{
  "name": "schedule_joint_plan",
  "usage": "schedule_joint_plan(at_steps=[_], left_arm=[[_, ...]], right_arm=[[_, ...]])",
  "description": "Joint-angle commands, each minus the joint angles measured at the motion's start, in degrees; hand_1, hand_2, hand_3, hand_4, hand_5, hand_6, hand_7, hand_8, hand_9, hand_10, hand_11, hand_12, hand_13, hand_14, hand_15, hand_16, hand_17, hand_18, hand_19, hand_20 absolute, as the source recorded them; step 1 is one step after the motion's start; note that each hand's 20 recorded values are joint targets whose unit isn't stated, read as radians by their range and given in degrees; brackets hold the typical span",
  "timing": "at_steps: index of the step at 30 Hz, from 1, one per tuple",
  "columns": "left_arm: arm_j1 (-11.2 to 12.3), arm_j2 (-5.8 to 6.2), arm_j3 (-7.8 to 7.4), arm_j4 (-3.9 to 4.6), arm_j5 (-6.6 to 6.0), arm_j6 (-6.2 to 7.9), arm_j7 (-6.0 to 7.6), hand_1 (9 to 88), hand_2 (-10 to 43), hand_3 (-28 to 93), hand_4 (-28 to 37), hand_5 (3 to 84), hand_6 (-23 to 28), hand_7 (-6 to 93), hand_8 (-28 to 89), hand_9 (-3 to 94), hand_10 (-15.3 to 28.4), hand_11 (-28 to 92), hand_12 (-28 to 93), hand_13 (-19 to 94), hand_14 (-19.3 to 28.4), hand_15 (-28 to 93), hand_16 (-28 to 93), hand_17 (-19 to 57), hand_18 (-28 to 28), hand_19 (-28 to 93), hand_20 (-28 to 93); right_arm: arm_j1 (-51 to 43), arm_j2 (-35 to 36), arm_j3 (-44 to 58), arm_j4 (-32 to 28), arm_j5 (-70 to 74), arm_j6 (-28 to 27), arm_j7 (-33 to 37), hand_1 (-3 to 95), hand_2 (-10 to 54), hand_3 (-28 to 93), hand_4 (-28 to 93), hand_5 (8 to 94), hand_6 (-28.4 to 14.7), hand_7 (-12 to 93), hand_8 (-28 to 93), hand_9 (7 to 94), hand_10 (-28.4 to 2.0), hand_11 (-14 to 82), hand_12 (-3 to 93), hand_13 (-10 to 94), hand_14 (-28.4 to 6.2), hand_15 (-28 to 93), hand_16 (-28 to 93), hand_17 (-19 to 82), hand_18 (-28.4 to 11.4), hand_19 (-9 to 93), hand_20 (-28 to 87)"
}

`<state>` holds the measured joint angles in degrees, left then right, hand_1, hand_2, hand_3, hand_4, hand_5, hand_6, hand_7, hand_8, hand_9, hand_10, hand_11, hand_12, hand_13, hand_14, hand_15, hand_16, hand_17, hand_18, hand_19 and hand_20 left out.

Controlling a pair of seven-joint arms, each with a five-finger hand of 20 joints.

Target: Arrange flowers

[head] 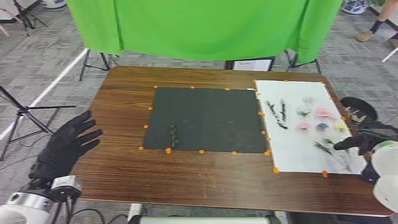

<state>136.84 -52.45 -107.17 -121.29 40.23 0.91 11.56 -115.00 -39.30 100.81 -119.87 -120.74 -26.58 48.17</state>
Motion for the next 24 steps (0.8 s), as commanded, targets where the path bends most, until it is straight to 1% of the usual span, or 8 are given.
schedule_joint_plan(at_steps=[1,4,9,13,15,17,20,24], left_arm=[[0.36,-0.56,0.08,-0.25,0.08,0.65,0.14,27.1,-7.8,69,-26.1,24.5,2.8,21.1,-11,18.9,11.1,21,18,17,15.3,32,1,-9.8,22.1,39,10],[0.09,-0.34,0.26,-0.06,0.05,0.50,0.20,27.1,-7.7,69,-26.1,24.6,2.9,21.1,-11,18.9,11.1,21,18,17,15.3,32,1,-9.8,22.1,39,10],[-0.39,-0.29,0.68,0.05,0.02,0.52,-0.30,27.2,-7.6,69,-26.1,24.6,2.9,21.1,-11,18.9,11.0,21,18,17,15.3,32,1,-9.8,22.1,39,10],[-0.25,-0.24,0.82,0.03,0.01,0.59,-0.12,27.2,-7.5,69,-26.0,24.6,2.9,21.1,-11,18.9,11.1,22,18,17,15.3,32,1,-9.8,22.1,39,10],[-0.33,-0.07,0.89,0.11,0.02,0.62,-0.08,27.3,-7.4,69,-26.1,24.6,2.9,21.2,-11,18.9,11.1,22,18,17,15.3,32,1,-9.8,22.1,39,10],[-0.29,-0.01,0.79,0.15,0.00,0.47,-0.12,27.3,-7.4,69,-26.1,24.6,2.8,21.2,-11,18.9,11.0,22,18,17,15.4,32,1,-9.8,22.1,39,10],[-0.16,-0.01,0.73,0.05,-0.12,0.49,-0.15,27.3,-7.4,69,-26.1,24.6,2.9,21.1,-11,18.9,11.0,22,18,17,15.4,32,1,-9.8,22.1,39,10],[0.00,0.06,0.76,0.08,-0.19,0.54,-0.06,27.2,-7.2,69,-26.2,24.6,2.9,21.3,-11,18.9,11.0,22,18,17,15.4,33,1,-9.8,22.1,39,10]], right_arm=[[-1.75,-0.16,-0.36,1.86,-0.47,-0.71,0.65,22.0,-9.5,77,-28,52.6,-4.1,40,-14,51.3,-13.4,58.7,42.5,48,-14.8,82,34,19,-22.1,79,56],[-2.46,-0.33,-0.92,2.51,-1.08,0.82,-0.04,21.9,-9.5,78,-28,53.5,-3.4,41,-15,52.6,-13.2,58.7,42.3,48,-14.7,82,34,19,-22.1,79,56],[-2.98,-0.18,-2.11,4.37,-2.27,3.52,-2.76,23.6,-9.5,82,-28,57.6,-1.0,44,-16,58.0,-12.4,58.6,42.2,53,-12.8,82,35,21,-22.5,81,57],[-3.08,0.10,-3.30,6.04,-2.40,8.07,-4.44,27.9,-9.5,84,-28,60.2,1.1,46,-17,61.4,-11.7,58.0,41.8,55,-11.1,82,37,23,-22.5,82,58],[-3.45,0.21,-3.47,6.43,-1.85,10.59,-4.86,33.5,-9.5,80,-28,61.3,1.4,47,0,64.3,-10.7,57.1,43.5,57,-10.5,81,38,24,-22.3,82,58],[-3.88,0.27,-3.74,6.93,-2.40,13.13,-5.56,39.4,-9.5,78,-28,64.5,1.9,48,4,69.0,-9.2,51.4,51.4,59,-10.2,81,39,25,-22.2,83,57],[-5.07,0.28,-3.43,6.88,-3.29,15.53,-6.74,44.7,-9.5,79,-28,70.8,2.9,48,5,74.3,-8.3,46.1,57.8,63,-9.4,80,39,27,-21.9,84,57],[-6.68,-0.04,-2.14,6.15,-2.77,19.69,-8.31,43.1,-9.5,86,-28,72.1,1.7,49,10,75.7,-8.5,46.5,60.4,64,-9.9,81,40,27,-22.1,85,57]])
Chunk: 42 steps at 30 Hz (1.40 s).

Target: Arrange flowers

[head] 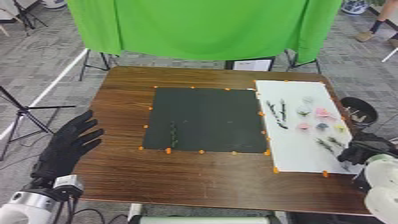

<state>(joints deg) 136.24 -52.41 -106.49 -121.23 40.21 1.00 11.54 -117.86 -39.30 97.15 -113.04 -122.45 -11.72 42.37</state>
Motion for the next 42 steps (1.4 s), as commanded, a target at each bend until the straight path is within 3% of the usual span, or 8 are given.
schedule_joint_plan(at_steps=[1,16,20,22,30,34,37,42], left_arm=[[0.69,-0.04,-0.05,-0.01,-0.17,0.36,-0.25,27.2,-7.1,69,-26.2,24.7,2.9,21.3,-11,19.0,11.0,22,18,17,15.5,33,1,-9.8,22.1,39,10],[0.83,0.17,0.02,0.24,-0.13,0.01,-0.17,27.0,-6.9,69,-26.4,24.7,2.9,21.2,-11,19.1,11.1,22,18,17,15.5,33,1,-9.8,22.1,39,10],[0.88,0.20,0.19,0.26,-0.18,0.10,-0.14,27.0,-6.9,69,-26.3,24.7,2.9,21.1,-11,19.1,11.1,22,17,17,15.6,33,1,-9.8,22.1,39,10],[0.90,0.22,0.13,0.26,-0.13,0.13,-0.17,26.9,-6.9,69,-26.4,24.7,2.9,21.2,-11,19.1,11.1,22,18,17,15.5,33,1,-9.8,22.1,39,10],[0.81,0.27,0.24,0.29,-0.25,0.27,-0.02,26.9,-7.0,69,-26.4,24.7,2.8,21.2,-12,19.1,11.1,22,18,17,15.5,33,1,-9.8,22.1,39,10],[0.84,0.11,0.30,0.22,-0.26,0.33,-0.22,27.0,-6.8,69,-26.5,24.7,2.8,21.2,-12,19.1,11.2,22,18,17,15.5,33,1,-9.8,22.1,39,10],[0.68,0.12,0.50,0.33,-0.40,0.47,-0.39,27.0,-6.7,69,-26.5,24.7,2.8,21.3,-12,19.1,11.1,22,18,17,15.5,33,1,-9.8,22.1,39,10],[1.00,-0.34,0.49,-0.04,-0.34,0.48,-0.46,26.9,-6.5,69,-26.5,24.7,2.8,21.2,-12,19.1,11.1,22,17,17,15.6,33,1,-9.8,22.2,39,10]], right_arm=[[-3.94,-0.04,1.74,-0.95,-1.13,4.73,-2.46,42.1,-9.5,87,-25,72.0,1.1,50,12,75.6,-8.8,48.1,61.0,64,-10.2,82,41,27,-22.2,85,57],[-3.61,0.79,2.91,-4.40,-2.35,10.90,-0.78,34.4,-9.5,93,-14,73.4,-0.9,52,22,79.0,-10.0,59.4,57.6,67,-11.6,87,44,28,-23.2,89,60],[-1.71,0.04,3.85,-4.88,1.09,-1.05,3.81,30.2,-9.5,87,-25,66.1,-0.2,51,14,70.5,-10.8,62.6,51.9,60,-12.1,86,45,25,-22.9,85,61],[-1.99,0.00,3.74,-4.38,0.26,-1.97,3.72,22.6,-9.5,88,-27,59.2,-2.1,52,-11,63.0,-12.5,62.8,51.5,56,-13.2,85,44,22,-23.2,83,60],[0.08,-0.39,1.10,-2.51,1.88,-4.06,3.82,17.1,-9.5,86,-28,53.4,-3.6,51,-17,56.3,-13.8,62.9,50.6,51,-14.6,85,42,20,-23.2,81,60],[1.63,0.06,-2.85,-0.45,-0.36,-0.18,2.70,20.6,-9.5,86,-28,56.7,-2.5,51,-16,59.6,-13.5,62.1,48.6,53,-13.8,85,40,22,-23.2,81,59],[2.58,0.22,-4.71,0.94,2.11,2.04,2.31,32.1,-9.5,82,-28,64.8,-0.1,48,9,68.6,-11.0,60.8,48.3,60,-11.4,83,42,24,-22.9,82,58],[1.08,-0.25,-4.09,0.21,1.57,6.59,1.32,42.5,-9.5,81,-28,73.1,1.1,48,13,75.8,-9.1,58.4,53.1,66,-10.4,83,42,27,-22.8,84,57]])
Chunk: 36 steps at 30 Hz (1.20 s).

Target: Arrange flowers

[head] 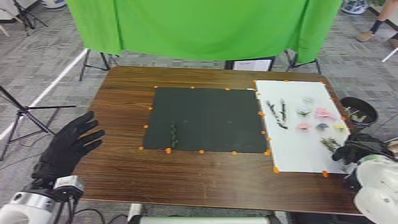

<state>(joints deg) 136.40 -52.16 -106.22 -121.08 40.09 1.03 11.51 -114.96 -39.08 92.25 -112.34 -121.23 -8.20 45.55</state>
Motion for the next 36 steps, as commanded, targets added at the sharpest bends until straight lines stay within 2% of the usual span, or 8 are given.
schedule_joint_plan(at_steps=[1,12,16,19,24,25,29,36], left_arm=[[0.80,-0.60,0.22,-0.14,-0.24,0.58,-0.25,26.8,-6.5,69,-26.5,24.7,2.8,21.2,-12,19.1,11.1,22,17,17,15.6,33,1,-9.8,22.2,39,10],[0.74,-0.59,0.06,-0.15,-0.43,0.72,-0.55,26.7,-6.2,69,-26.7,24.7,2.8,21.4,-12,19.2,11.2,22,17,17,15.6,33,1,-9.9,22.2,39,10],[0.79,-0.74,-0.14,-0.24,-0.32,0.70,-0.68,26.7,-6.1,69,-26.5,24.7,2.8,21.4,-12,19.2,11.1,22,17,17,15.6,33,1,-9.9,22.2,39,10],[0.49,-0.74,-0.01,-0.20,-0.30,0.66,-0.88,26.7,-6.1,69,-26.5,24.7,2.9,21.4,-12,19.2,11.1,22,17,17,15.6,33,1,-9.9,22.2,39,10],[-0.07,-0.72,0.50,0.04,-0.36,0.47,-1.47,26.7,-6.1,69,-26.4,24.8,2.8,21.3,-12,19.2,11.2,22,17,17,15.6,33,1,-9.9,22.2,39,10],[-0.15,-0.72,0.57,0.06,-0.43,0.32,-1.70,26.7,-6.0,69,-26.4,24.8,2.8,21.3,-12,19.2,11.2,22,17,17,15.6,33,1,-9.9,22.2,39,10],[-0.42,-0.58,0.77,0.19,-0.45,0.26,-1.94,26.7,-6.0,69,-26.4,24.7,2.8,21.4,-12,19.2,11.1,22,17,17,15.6,33,1,-9.9,22.2,39,10],[-1.51,-0.13,1.76,0.68,-0.47,-0.08,-2.03,26.6,-6.0,69,-26.4,24.7,2.9,21.3,-12,19.2,11.2,22,17,17,15.6,33,1,-9.9,22.2,39,10]], right_arm=[[-2.02,-0.51,1.11,-0.86,-0.01,4.01,-2.29,42.7,-9.5,82,-28,73.8,1.2,48,14,76.6,-9.1,58.9,52.7,67,-10.3,84,43,28,-22.8,84,57],[2.34,-0.64,1.33,-8.75,-1.25,11.51,-0.32,39.4,-9.5,87,-20,76.9,-0.5,51,19,80.3,-9.6,65.1,51.3,70,-11.3,88,44,29,-23.4,87,58],[9.33,-0.93,-4.51,-10.36,-0.97,14.27,-0.39,38.6,-9.5,87,-18,77.8,-0.5,51,20,81.7,-9.7,65.7,51.6,71,-11.4,88,44,30,-23.5,88,58],[16.07,-2.21,-10.77,-10.84,-0.82,14.12,-0.71,38.0,-9.5,88,-17,78.7,-0.2,51,21,82.6,-9.6,66.1,51.7,72,-11.3,89,44,31,-24.0,89,58],[26.03,-7.17,-23.03,-9.44,0.07,14.53,-3.67,37.3,-9.5,88,-15,79.7,0.0,50,23,83.9,-9.3,66.3,51.8,74,-11.0,90,44,33,-24.1,90,57],[27.63,-8.21,-25.31,-9.16,0.26,13.09,-4.49,37.2,-9.5,88,-15,79.8,-0.1,50,23,84.0,-9.2,66.3,51.9,74,-10.9,90,44,32,-24.0,90,56],[33.77,-13.74,-34.44,-5.85,0.62,10.72,-7.14,37.1,-9.5,88,-15,79.7,-0.1,50,24,84.0,-9.2,66.2,52.1,74,-11.1,90,44,32,-23.8,89,55],[39.70,-22.32,-44.99,1.45,-1.93,8.04,-7.05,36.7,-9.5,88,-15,80.4,0.3,50,24,84.8,-8.8,66.0,51.6,75,-10.8,90,43,33,-24.0,89,55]])
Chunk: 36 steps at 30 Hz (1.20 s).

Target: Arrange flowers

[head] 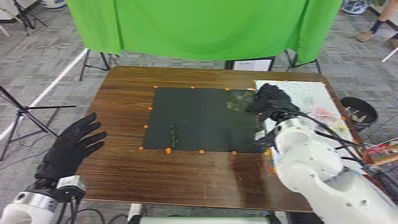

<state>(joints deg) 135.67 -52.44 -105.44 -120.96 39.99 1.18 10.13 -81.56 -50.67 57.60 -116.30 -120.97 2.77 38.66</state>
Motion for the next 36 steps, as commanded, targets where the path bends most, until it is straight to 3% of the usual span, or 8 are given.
schedule_joint_plan(at_steps=[1,15,28,36], left_arm=[[-0.98,0.26,1.20,0.64,-0.35,-0.18,-0.59,26.7,-6.0,69,-26.5,24.7,2.9,21.3,-12,19.2,11.3,22,17,17,15.6,33,1,-9.9,22.2,39,10],[-2.02,1.08,2.32,1.24,-0.49,-0.46,-0.75,26.6,-6.1,70,-26.5,24.8,2.9,21.1,-12,19.3,11.2,22,17,17,15.6,33,1,-9.9,22.2,39,10],[-3.23,2.13,3.07,1.69,-0.62,-0.69,-1.40,26.6,-6.0,70,-26.5,24.8,2.8,21.2,-12,19.2,11.2,22,17,17,15.6,33,1,-9.9,22.1,39,10],[-3.57,2.08,3.31,1.92,-0.60,-0.84,-1.55,26.7,-5.9,70,-26.4,24.7,2.8,21.3,-12,19.1,11.1,22,17,17,15.6,33,1,-9.9,22.1,39,10]], right_arm=[[6.53,-11.64,-10.96,6.37,-2.52,-3.85,0.03,36.7,-9.5,89,-15,80.6,0.4,50,24,85.0,-8.8,66.0,51.5,75,-10.8,90,43,33,-24.1,90,54],[8.56,-18.68,-16.13,17.15,-13.27,-5.40,4.98,36.5,-9.5,88,-15,81.9,1.7,49,24,87.5,-7.6,66.0,51.1,78,-10.0,90,44,35,-24.6,91,53],[4.72,-24.94,-12.58,17.07,-16.66,-8.59,7.63,33.6,-9.5,89,-14,87.8,3.7,43,26,92.7,-6.1,63.3,49.5,85,-8.0,89,43,42,-25.2,93,52],[3.36,-25.48,-11.91,18.10,-17.64,-10.87,7.03,30.3,-4.6,88,-16,89.7,2.7,42,16,93.5,-6.3,61.7,50.0,85,-7.8,88,44,42,-25.2,93,52]])
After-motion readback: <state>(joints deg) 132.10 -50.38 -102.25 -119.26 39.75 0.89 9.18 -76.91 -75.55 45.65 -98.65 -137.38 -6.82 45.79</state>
